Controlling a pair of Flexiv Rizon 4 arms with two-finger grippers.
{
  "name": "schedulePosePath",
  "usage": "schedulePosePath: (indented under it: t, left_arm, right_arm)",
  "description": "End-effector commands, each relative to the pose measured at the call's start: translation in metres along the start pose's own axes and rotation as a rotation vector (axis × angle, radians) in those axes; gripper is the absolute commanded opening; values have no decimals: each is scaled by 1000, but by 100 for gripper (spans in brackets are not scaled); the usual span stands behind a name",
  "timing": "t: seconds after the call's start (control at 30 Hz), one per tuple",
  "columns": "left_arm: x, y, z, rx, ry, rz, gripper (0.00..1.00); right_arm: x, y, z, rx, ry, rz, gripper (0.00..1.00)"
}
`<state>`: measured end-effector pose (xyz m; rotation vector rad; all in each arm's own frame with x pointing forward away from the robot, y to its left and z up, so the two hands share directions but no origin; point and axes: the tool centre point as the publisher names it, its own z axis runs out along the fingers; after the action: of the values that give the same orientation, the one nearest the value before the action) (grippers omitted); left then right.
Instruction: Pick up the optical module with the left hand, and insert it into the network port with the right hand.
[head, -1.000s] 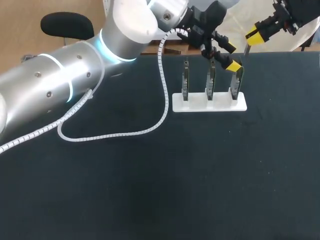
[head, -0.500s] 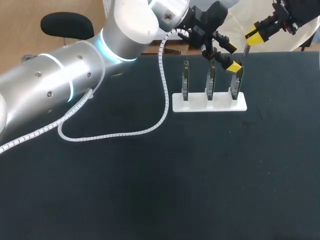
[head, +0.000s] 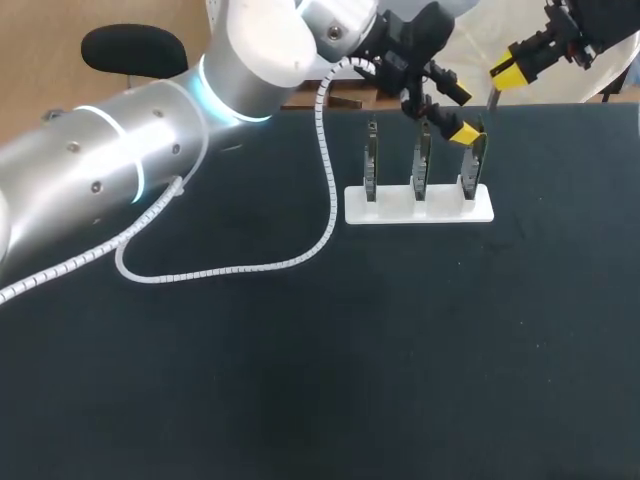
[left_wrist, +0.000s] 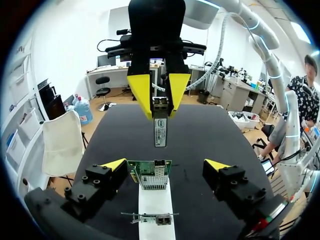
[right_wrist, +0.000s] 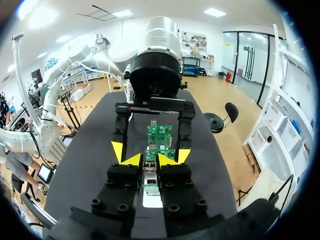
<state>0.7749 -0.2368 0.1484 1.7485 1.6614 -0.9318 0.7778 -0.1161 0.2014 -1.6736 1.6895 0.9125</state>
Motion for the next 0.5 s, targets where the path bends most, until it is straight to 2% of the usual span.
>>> schedulePosePath:
  t: [0.03, 0.2, 0.5]
  left_arm:
    - [1, -4, -1, -8, -4, 0, 100]
    - [1, -4, 0, -1, -5, 11, 100]
    - [1, -4, 0, -1, -5, 11, 100]
  right_arm:
    - [0, 2, 1, 3, 0, 0, 0]
    - [1, 2, 1, -1, 2, -2, 0]
    - [4, 2, 3, -18, 66, -41, 0]
